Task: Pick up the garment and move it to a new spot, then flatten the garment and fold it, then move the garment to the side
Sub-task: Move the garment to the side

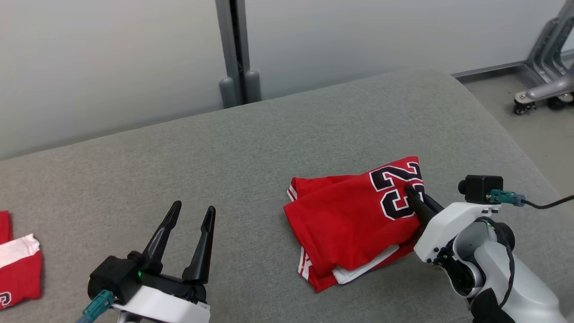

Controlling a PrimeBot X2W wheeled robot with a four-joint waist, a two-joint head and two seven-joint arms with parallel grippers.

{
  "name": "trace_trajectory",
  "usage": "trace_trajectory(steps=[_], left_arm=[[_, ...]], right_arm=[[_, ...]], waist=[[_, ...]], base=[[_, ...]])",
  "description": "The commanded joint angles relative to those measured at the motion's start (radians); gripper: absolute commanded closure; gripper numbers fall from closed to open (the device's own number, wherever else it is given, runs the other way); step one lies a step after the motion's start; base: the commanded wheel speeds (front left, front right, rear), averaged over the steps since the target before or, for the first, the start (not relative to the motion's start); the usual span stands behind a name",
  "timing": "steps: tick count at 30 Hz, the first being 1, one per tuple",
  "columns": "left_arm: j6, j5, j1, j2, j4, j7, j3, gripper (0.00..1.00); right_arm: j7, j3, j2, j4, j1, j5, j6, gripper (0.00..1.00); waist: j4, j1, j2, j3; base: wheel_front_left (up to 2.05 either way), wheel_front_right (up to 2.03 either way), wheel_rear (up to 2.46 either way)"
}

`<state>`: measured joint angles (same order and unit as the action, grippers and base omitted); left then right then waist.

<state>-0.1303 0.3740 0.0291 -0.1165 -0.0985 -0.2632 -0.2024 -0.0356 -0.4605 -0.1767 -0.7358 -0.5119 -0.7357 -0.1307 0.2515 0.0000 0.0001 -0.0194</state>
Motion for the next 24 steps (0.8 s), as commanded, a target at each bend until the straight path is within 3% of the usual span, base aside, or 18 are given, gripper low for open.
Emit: trace_trajectory(steps=[1, 11, 24], left_arm=[[-0.001, 0.007, 0.019, -0.01, 0.003, -0.001, -0.001, 0.0], [0.0, 0.02, 0.049, -0.061, 0.021, -0.002, -0.024, 0.0], [-0.001, 0.063, 0.097, -0.173, 0.067, -0.001, -0.039, 0.0]], right_arm=[[-0.013, 0.0, -0.005, -0.006, -0.018, -0.008, 0.0, 1.0], [-0.03, -0.028, -0.023, -0.057, -0.155, -0.007, 0.0, 1.0], [-0.143, 0.073, -0.045, -0.307, -0.439, 0.039, 0.0, 1.0]], waist=[[0.035, 0.0, -0.0001, -0.018], [0.051, 0.0, -0.0001, -0.102], [0.012, 0.0, -0.0001, -0.274]], base=[[0.0, 0.0, 0.0], [0.0, 0.0, 0.0], [0.0, 0.0, 0.0]])
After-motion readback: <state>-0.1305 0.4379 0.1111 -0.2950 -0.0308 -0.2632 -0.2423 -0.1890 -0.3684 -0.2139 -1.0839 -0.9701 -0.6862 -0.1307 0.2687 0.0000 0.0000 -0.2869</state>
